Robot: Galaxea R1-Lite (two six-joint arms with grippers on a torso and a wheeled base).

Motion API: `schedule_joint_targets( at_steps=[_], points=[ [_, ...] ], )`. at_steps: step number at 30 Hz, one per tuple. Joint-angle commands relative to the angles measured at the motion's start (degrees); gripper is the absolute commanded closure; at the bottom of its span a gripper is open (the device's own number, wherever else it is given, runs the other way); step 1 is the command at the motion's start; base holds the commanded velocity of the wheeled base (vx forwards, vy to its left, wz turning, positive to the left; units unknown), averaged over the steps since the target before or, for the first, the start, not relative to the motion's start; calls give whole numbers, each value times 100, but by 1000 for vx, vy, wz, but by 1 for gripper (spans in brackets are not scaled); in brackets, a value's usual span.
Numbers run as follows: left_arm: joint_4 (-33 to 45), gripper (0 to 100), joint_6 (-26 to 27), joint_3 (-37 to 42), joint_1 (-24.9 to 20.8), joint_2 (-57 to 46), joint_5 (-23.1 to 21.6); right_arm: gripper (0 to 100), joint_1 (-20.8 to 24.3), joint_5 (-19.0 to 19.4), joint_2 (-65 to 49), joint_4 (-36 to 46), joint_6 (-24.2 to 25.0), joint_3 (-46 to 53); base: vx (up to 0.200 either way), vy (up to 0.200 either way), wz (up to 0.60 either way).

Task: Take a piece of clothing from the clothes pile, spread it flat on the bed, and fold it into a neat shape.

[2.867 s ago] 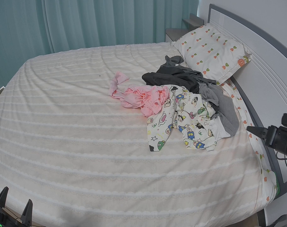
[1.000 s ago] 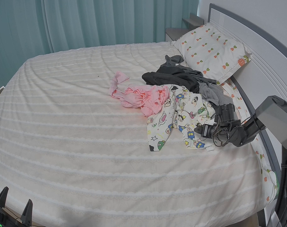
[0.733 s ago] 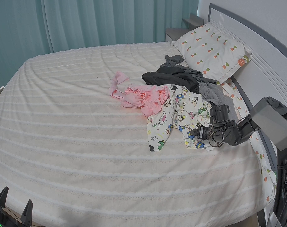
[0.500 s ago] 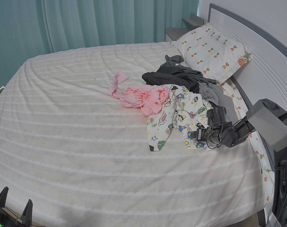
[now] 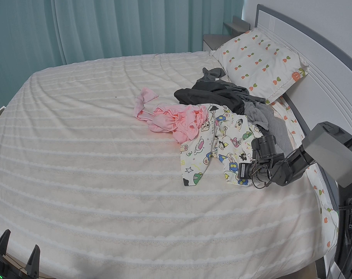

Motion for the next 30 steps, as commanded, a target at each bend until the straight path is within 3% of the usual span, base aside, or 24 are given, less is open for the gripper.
schedule_joint_targets(
  at_steps=[1,7,11,19,30],
  points=[
    [-9,0,-2,57,2,-101,0,100,22,337,-710,-120,194,627,0,0,0],
    [0,0,-2,66,2,-101,0,100,66,1365,-1537,-533,845,1814,0,0,0],
    [0,0,-2,66,2,-101,0,100,-31,1655,-1809,-902,888,2561,0,0,0],
    [0,0,6,66,2,-101,0,100,-356,1585,-1009,-2010,862,2833,0,0,0],
    [0,0,-2,57,2,-101,0,100,-136,1576,-895,-2098,730,3009,0,0,0]
  ],
)
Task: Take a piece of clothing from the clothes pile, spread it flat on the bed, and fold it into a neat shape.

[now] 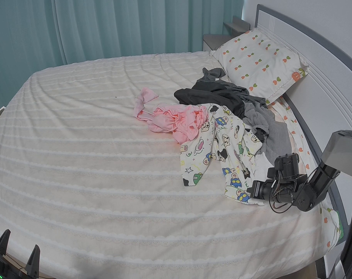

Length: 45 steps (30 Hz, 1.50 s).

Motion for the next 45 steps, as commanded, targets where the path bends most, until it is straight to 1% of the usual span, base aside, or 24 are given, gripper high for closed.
schedule_joint_targets(
  at_steps=[1,4,6,8,9,10,11,12,15,17,24,25,27,30,32,34,35,37,40,42,44,45],
  points=[
    [3,0,4,66,0,-101,0,0,94,12,95,-21,-116,62,0,0,0],
    [3,0,4,66,0,-101,0,0,225,-31,86,-82,-134,133,0,0,0],
    [3,0,-5,66,0,-101,0,0,331,-163,77,-372,-186,265,0,0,0],
    [3,0,-5,66,0,-101,0,0,454,-497,121,-943,-318,273,0,0,0],
    [3,0,-5,57,0,-101,0,0,524,-735,156,-1339,-389,273,0,0,0],
    [3,0,4,66,0,-101,0,0,551,-822,165,-1462,-415,273,0,0,0],
    [3,0,-5,57,0,-101,0,0,621,-1016,183,-1682,-476,229,0,0,0],
    [3,0,-5,66,0,-101,0,0,674,-1139,183,-1735,-599,194,0,0,0],
    [3,0,-5,66,0,-101,0,0,630,-1200,183,-1603,-1206,-25,0,0,0],
    [3,0,-5,66,0,-101,0,0,568,-1192,200,-1453,-1434,-210,0,0,0],
    [3,0,-5,66,0,-101,0,0,691,-1218,359,-1049,-1496,-755,0,0,0],
    [3,0,-5,57,0,-101,0,0,691,-1227,350,-1023,-1496,-764,0,0,0],
    [3,0,4,66,0,-101,0,0,718,-1236,323,-724,-1496,-860,0,0,0],
    [3,0,4,57,0,-101,0,0,735,-1323,279,-715,-1514,-825,0,0,0],
    [3,0,-5,66,0,-101,0,0,630,-1666,130,-680,-1575,-764,0,0,0],
    [-5,0,-5,57,0,-101,0,0,515,-1745,86,-680,-1610,-711,0,0,0],
    [3,0,-5,57,0,-101,0,0,384,-1789,-46,-680,-1689,-562,0,0,0],
    [3,0,-5,57,0,-101,0,0,287,-1868,-195,-689,-1795,-289,0,0,0],
    [3,0,4,57,0,-101,0,0,269,-1939,-283,-829,-1786,221,0,0,0],
    [3,0,4,57,0,-101,0,0,278,-1930,-283,-856,-1777,256,0,0,0],
    [3,0,4,57,0,-101,0,0,436,-1904,-274,-1453,-1672,713,0,0,0],
    [3,0,-5,66,0,-101,0,0,471,-1912,-274,-1524,-1645,774,0,0,0]
  ],
)
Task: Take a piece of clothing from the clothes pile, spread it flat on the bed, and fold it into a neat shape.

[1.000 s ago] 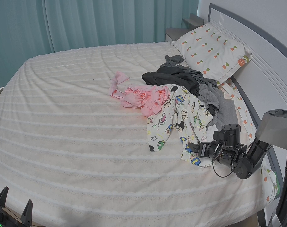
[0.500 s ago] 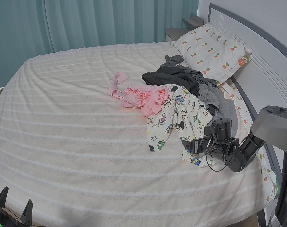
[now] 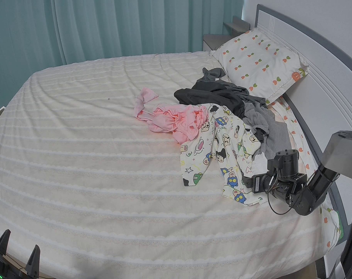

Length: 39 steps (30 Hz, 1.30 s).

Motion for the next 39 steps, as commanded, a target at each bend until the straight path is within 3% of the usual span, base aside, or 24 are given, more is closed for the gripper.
schedule_joint_targets(
  at_steps=[1,11,32,39],
  points=[
    [0,0,-2,57,2,-101,0,0,279,-1,-122,-655,147,753,0,0,0],
    [0,0,-2,57,2,-101,0,0,727,-45,362,-708,173,701,0,0,0],
    [0,0,-2,57,2,-101,0,0,481,-282,379,-620,138,393,0,0,0],
    [0,0,-2,57,2,-101,0,0,736,-273,713,-620,129,331,0,0,0]
  ],
)
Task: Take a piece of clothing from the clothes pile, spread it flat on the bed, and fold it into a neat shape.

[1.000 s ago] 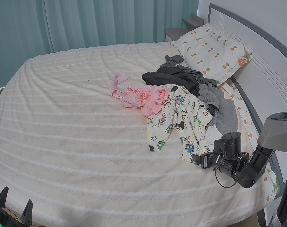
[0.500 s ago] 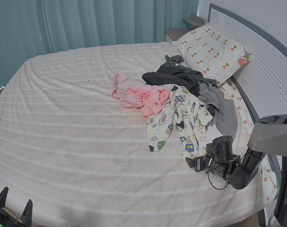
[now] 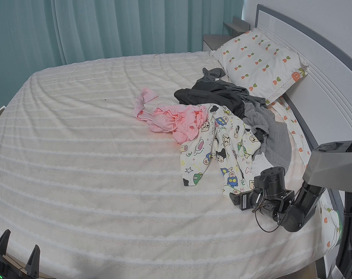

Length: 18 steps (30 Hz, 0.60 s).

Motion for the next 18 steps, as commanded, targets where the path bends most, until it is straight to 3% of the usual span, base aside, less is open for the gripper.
schedule_joint_targets(
  at_steps=[1,9,18],
  points=[
    [0,0,-2,66,0,-101,0,0,194,-8,303,14,1,-215,0,0,0],
    [0,0,-2,66,0,-101,0,0,318,-17,330,831,19,-839,0,0,0],
    [0,0,-2,66,0,-101,0,0,423,-526,277,1701,10,-1709,0,0,0]
  ],
)
